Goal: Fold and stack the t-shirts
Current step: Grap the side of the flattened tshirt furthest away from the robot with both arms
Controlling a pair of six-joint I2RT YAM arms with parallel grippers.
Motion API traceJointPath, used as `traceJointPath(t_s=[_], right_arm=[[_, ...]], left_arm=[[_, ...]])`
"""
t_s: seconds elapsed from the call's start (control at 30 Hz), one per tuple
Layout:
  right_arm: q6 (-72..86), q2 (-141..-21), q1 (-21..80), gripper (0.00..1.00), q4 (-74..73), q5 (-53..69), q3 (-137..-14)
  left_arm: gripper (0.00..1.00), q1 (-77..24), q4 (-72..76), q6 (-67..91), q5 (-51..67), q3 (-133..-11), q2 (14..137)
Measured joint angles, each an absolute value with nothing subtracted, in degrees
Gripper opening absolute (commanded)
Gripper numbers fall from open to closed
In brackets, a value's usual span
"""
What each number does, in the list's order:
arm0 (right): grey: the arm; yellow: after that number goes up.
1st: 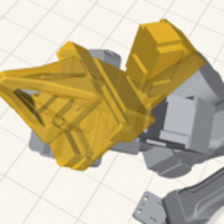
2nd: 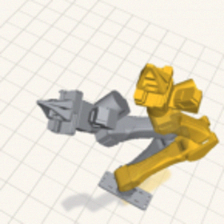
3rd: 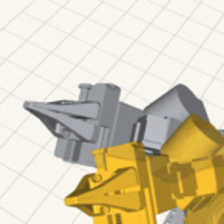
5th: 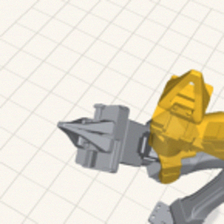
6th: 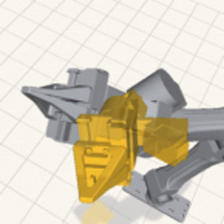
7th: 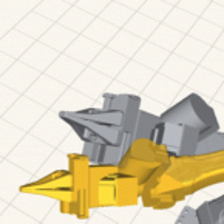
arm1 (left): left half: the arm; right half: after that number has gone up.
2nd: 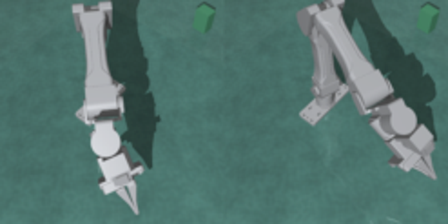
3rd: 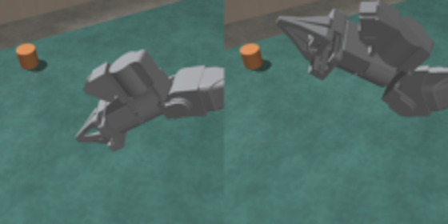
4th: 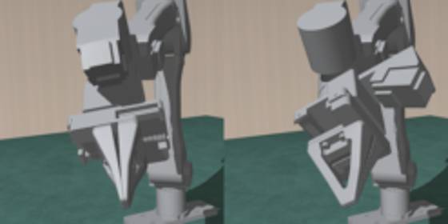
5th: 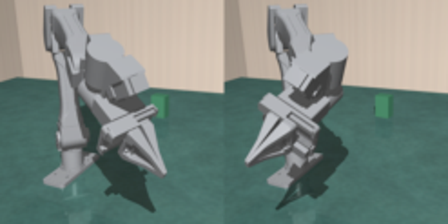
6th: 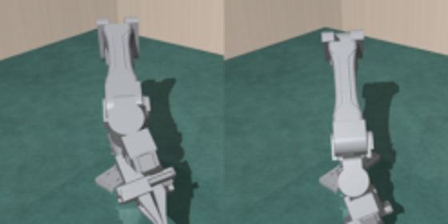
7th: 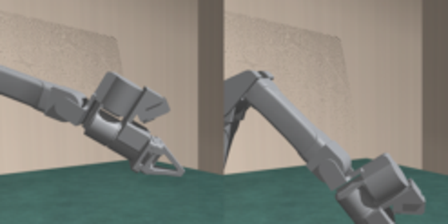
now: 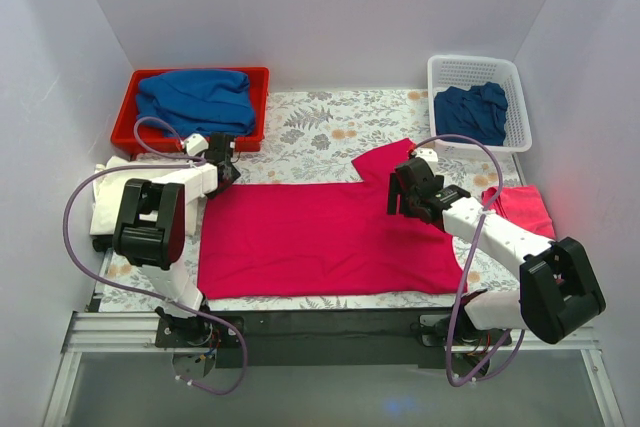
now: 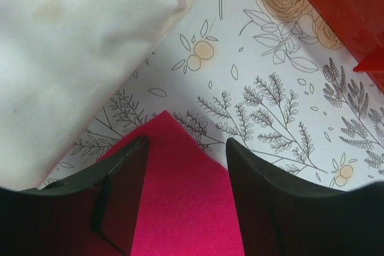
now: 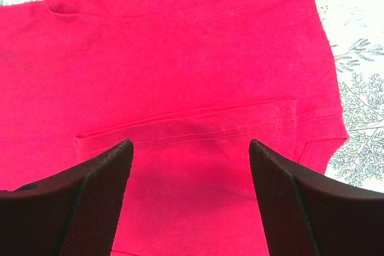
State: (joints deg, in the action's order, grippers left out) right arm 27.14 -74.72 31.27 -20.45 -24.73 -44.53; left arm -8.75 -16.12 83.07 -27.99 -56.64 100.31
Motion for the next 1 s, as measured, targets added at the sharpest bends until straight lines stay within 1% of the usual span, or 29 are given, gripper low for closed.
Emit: traceJointPath(t_s=[0.1, 0.17, 0.23, 0.37, 0.43, 0.53, 0.73, 0.93, 0.97, 1.0], right_arm=[[27.09, -74.72, 31.27, 0.82, -20.40, -24.73, -44.34], [27.09, -74.72, 31.27, 0.82, -20.38, -24.73, -44.34], [27.11, -74.72, 31.27, 0.81, -20.38, -24.75, -44.34], [27.14, -74.72, 31.27, 0.81, -20.38, -24.75, -44.31], [27.18, -74.74, 31.27, 0.81, -20.38, -24.75, -44.31], [27.18, -74.98, 31.27, 0.80, -20.36, -24.91, -44.31], [27.00, -77.25, 31.27, 0.79, -20.38, -25.34, -44.58], [26.59, -79.90, 31.27, 0.78, -20.38, -25.41, -47.83], [26.57, -79.92, 31.27, 0.78, -20.34, -25.41, -48.05], [26.57, -79.92, 31.27, 0.78, -20.36, -25.41, -48.21]], left_arm=[[0.50, -8.23, -15.77, 82.87, -28.08, -57.45, 101.19], [0.45, -8.03, -15.40, 82.67, -28.14, -57.93, 101.73], [0.39, -7.92, -14.98, 82.48, -28.16, -58.02, 101.95], [0.24, -7.68, -14.85, 82.35, -28.03, -58.02, 102.13], [0.18, -7.62, -14.76, 82.35, -27.88, -58.00, 102.13], [0.12, -7.57, -14.50, 82.37, -27.64, -57.80, 102.13], [0.09, -7.57, -13.87, 82.54, -27.29, -56.95, 101.54], [0.10, -7.57, -13.93, 84.90, -26.33, -53.45, 98.35], [0.07, -7.57, -14.24, 85.45, -26.37, -52.40, 97.41], [0.07, -7.60, -14.72, 86.21, -26.46, -51.35, 96.31]])
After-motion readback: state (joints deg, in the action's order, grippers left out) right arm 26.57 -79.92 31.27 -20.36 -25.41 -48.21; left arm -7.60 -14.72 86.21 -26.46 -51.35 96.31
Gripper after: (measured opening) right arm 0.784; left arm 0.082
